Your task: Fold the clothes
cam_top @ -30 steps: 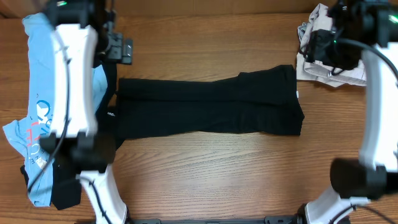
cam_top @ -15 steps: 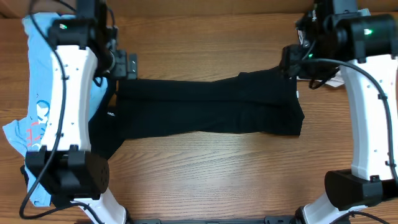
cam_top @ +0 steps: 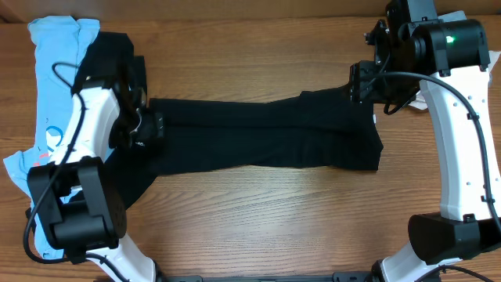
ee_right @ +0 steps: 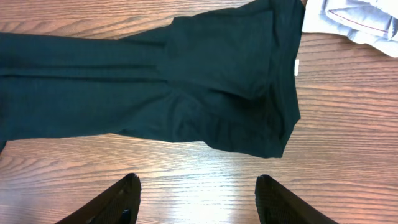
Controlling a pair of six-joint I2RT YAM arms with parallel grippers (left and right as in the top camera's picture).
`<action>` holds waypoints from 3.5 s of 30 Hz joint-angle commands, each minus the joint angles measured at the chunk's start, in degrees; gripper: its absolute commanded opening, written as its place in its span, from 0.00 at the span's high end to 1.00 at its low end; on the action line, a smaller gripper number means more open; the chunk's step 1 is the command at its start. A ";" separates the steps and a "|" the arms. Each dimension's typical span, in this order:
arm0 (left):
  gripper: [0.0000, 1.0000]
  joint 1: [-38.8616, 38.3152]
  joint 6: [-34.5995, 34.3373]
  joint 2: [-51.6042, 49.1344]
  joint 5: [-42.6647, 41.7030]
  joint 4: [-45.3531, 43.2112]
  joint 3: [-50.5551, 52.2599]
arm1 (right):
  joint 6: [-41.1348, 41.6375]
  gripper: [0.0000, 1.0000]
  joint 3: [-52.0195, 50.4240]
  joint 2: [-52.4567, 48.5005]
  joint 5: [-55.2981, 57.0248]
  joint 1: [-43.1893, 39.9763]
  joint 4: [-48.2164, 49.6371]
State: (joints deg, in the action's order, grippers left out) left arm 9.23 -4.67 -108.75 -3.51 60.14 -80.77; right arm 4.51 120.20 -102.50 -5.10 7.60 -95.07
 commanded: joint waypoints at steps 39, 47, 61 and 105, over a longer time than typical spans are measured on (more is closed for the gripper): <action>0.15 15.82 -2.89 0.44 9.86 -24.11 14.93 | 0.24 0.34 -0.26 0.15 -0.11 -0.04 2.19; 0.00 14.75 1.38 0.50 2.36 -17.27 5.40 | 0.22 0.34 -0.26 0.15 -0.11 -0.04 1.97; 0.00 8.02 14.10 -0.92 -12.61 -16.31 -3.26 | 0.24 0.33 -0.26 0.15 -0.11 -0.04 2.19; 0.20 1.18 17.35 -11.82 -12.00 -15.32 7.15 | 0.26 0.33 -0.24 0.15 -0.13 -0.04 3.10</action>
State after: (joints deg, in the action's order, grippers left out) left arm 10.59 13.39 -117.16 -14.76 42.96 -78.81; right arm 4.49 120.18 -102.50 -5.13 7.60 -92.51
